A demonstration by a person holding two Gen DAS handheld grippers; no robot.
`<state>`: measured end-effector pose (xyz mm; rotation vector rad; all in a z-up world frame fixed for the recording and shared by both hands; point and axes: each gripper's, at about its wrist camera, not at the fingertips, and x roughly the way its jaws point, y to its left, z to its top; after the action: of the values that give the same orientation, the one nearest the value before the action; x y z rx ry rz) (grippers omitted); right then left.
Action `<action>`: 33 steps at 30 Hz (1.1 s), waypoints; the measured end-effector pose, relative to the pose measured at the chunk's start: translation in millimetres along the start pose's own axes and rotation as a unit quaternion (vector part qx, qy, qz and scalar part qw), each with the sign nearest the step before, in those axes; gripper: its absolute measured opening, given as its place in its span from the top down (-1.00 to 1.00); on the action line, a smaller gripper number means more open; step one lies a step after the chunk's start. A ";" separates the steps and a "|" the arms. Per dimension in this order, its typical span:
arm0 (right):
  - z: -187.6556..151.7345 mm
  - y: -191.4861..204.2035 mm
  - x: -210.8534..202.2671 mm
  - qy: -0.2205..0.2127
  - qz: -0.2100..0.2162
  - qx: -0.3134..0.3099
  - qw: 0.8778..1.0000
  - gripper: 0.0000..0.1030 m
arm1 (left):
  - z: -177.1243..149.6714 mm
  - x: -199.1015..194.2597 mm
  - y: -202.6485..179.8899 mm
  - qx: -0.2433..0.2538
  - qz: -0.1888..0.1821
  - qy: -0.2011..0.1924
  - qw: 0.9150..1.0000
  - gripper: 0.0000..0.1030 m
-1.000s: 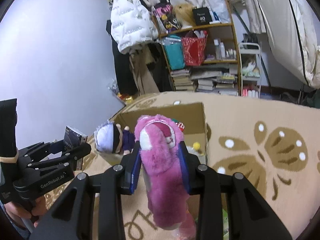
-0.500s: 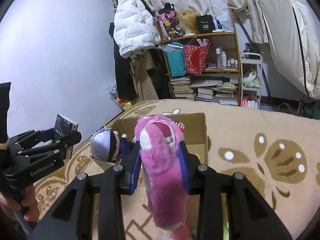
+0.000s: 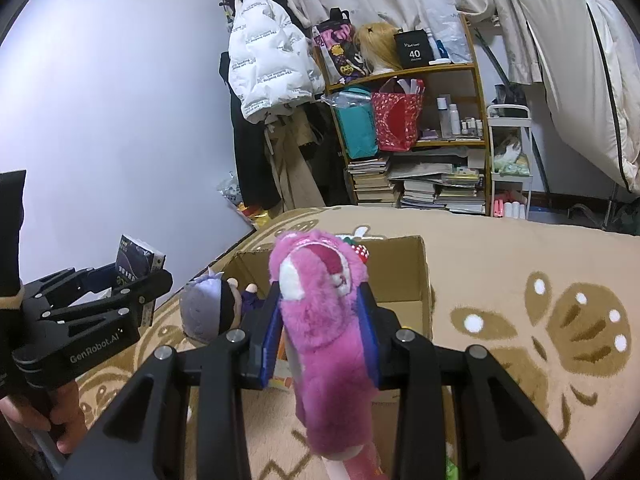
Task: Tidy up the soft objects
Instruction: 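Carry tissue pack with left tool while right carries pink bear over box, then drop tissue pack into box with left tool while right releases pink bear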
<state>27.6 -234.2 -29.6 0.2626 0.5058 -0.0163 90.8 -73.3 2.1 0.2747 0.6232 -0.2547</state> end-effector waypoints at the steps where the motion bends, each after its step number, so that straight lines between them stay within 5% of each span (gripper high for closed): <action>1: 1.5 0.0 2.5 -0.001 0.000 -0.002 1.000 0.29 | 1.5 2.7 -1.3 0.001 0.000 0.000 1.000 0.05; 33: 9.6 -19.9 68.2 0.011 0.026 0.021 0.999 0.30 | 11.0 66.6 -10.4 -0.014 0.016 0.008 1.000 0.05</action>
<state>90.3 -252.5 -59.2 0.3178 0.5213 0.0268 145.6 -96.7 -31.3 0.2594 0.6378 -0.2121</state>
